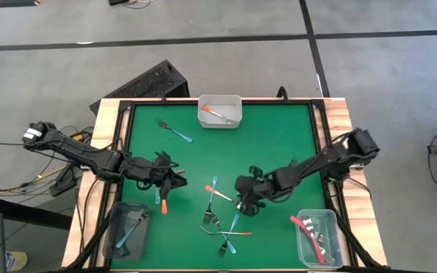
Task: Sort silverware by color (type)
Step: Put the orange fork into the white bin
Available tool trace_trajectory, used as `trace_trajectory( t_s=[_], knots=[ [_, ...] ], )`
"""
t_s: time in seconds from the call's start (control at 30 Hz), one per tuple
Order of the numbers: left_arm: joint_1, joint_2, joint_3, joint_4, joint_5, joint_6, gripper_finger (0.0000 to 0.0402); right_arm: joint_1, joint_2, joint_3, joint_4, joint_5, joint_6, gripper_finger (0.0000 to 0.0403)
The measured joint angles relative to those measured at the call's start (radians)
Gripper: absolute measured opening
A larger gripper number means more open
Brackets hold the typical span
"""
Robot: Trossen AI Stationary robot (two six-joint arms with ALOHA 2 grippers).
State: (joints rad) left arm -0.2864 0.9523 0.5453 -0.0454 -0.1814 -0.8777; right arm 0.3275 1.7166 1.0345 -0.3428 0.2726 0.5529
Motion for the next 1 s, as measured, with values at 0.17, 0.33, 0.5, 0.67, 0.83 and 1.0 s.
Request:
trace_trajectory(
  t_s=[0.17, 0.33, 0.5, 0.67, 0.83, 1.0],
  knots=[
    [-0.029, -0.004, 0.0, 0.0, 0.013, 0.017, 0.0068, -0.004, 0.115, 0.094, 0.014, -0.006, -0.001, 0.0184],
    [-0.068, -0.004, 0.0, -0.006, 0.046, 0.017, 0.0068, -0.017, 0.212, 0.165, 0.01, -0.037, -0.001, 0.0176],
    [-0.122, -0.004, 0.0, -0.043, 0.045, -0.006, 0.0068, -0.032, 0.278, 0.222, -0.057, -0.105, 0.043, 0.0154],
    [-0.179, -0.004, 0.0, -0.109, 0.039, -0.007, 0.0068, -0.035, 0.283, 0.242, -0.127, -0.101, 0.094, 0.0095],
    [-0.198, -0.005, 0.0, -0.176, 0.039, -0.001, 0.0068, -0.055, 0.227, 0.235, -0.186, -0.128, 0.192, 0.0016],
    [-0.19, -0.013, 0.0, -0.221, 0.031, 0.107, 0.0068, -0.064, 0.089, 0.237, -0.245, -0.117, 0.207, 0.0013]
  ],
)
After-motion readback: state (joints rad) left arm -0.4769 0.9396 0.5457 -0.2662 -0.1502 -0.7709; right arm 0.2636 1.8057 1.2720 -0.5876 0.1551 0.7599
